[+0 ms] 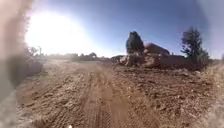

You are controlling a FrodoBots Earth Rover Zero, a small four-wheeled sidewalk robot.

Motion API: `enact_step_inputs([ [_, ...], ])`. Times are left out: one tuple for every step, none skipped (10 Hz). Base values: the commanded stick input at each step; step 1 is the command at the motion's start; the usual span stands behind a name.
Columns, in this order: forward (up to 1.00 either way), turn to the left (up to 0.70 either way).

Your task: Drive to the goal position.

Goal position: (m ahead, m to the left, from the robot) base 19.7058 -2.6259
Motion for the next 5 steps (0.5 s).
enact_step_inputs([
  [0.5,0.0],
  [0.5,0.0],
  [0.5,0.0],
  [0.5,0.0],
  [0.5,0.0],
])
